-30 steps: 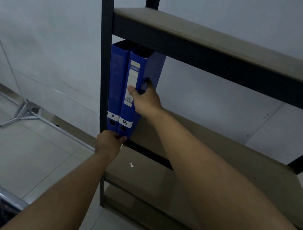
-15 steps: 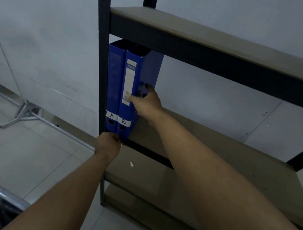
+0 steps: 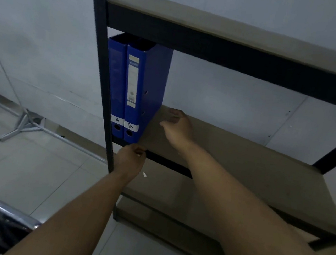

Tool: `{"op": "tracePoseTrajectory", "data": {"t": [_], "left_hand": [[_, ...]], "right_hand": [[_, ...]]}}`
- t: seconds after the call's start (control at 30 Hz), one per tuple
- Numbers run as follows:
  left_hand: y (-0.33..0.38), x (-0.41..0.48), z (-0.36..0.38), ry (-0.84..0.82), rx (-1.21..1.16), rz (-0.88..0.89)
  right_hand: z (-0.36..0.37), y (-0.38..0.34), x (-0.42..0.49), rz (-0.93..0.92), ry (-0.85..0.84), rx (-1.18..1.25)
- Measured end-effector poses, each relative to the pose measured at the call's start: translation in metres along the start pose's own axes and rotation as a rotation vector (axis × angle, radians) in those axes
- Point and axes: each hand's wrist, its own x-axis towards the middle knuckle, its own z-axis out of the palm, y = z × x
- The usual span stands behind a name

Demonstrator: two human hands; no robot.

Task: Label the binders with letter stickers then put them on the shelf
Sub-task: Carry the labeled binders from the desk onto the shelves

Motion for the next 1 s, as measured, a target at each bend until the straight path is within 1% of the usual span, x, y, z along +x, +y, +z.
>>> {"op": "tracePoseTrajectory", "data": {"t": [0.07,0.13,0.23,0.33,0.43,0.5,0.6,0.7,0.83,1.0], "left_hand": [[0.011,-0.011,0.015,-0.03,0.006,0.038],[0.021,-0.026,0.036,-0.111,-0.041,0.073],[0.039,-0.053,0.075,-0.233,-0.123,0.092],[0.066,-0.077,0.12,-0.316,-0.129,0.156],[0.097,-0.101,0.152,-0.412,-0.184,0.243],[0.117,-0.116,0.175,-0.479,-0.175,0.275],[0.144,-0.146,0.215,-0.562,-0.172,0.295],[0.155,-0.173,0.246,-0.621,-0.174,0.278],[0.192,-0.231,0.297,-0.721,-0.156,0.285],[0.271,-0.305,0.359,-0.843,-0.197,0.325]], "right_hand": [[-0.02,0.028,-0.009,0.025,0.127,0.013],[-0.046,0.057,-0.025,0.06,0.241,0.011],[-0.09,0.098,-0.056,0.126,0.367,0.003],[-0.137,0.133,-0.084,0.206,0.517,0.026],[-0.175,0.156,-0.11,0.265,0.593,-0.015],[-0.202,0.173,-0.13,0.292,0.65,-0.03],[-0.244,0.201,-0.165,0.28,0.752,-0.039],[-0.279,0.223,-0.193,0.29,0.803,-0.044],[-0.353,0.255,-0.243,0.303,0.88,-0.03],[-0.459,0.285,-0.312,0.324,0.944,-0.065]]}}
